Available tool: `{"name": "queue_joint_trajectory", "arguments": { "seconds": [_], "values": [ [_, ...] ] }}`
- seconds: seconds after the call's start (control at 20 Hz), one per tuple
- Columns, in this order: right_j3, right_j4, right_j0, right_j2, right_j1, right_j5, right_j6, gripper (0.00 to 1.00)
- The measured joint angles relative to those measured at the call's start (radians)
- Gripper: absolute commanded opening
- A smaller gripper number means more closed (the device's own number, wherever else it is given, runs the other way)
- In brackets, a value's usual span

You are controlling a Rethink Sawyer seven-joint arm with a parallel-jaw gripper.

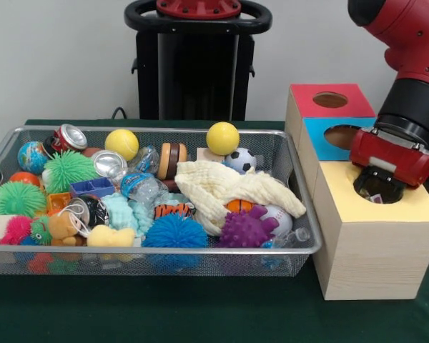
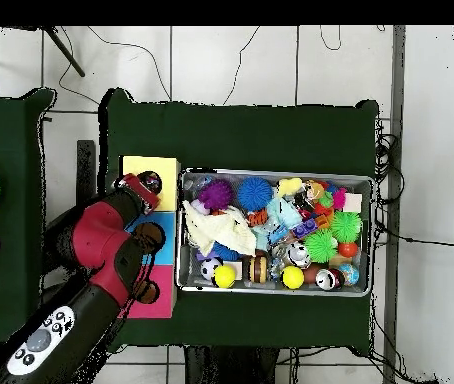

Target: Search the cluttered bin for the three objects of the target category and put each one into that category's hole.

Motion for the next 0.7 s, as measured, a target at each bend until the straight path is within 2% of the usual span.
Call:
{"name": "queue_joint_trajectory", "arguments": {
  "seconds": [0.45, 0.7],
  "values": [
    [-0.045, 0.000, 0.004, -0.042, -0.002, 0.168, 0.002, 1.00],
    [-0.052, 0.000, 0.004, -0.049, -0.001, 0.189, 0.002, 1.00]
  ]
}}
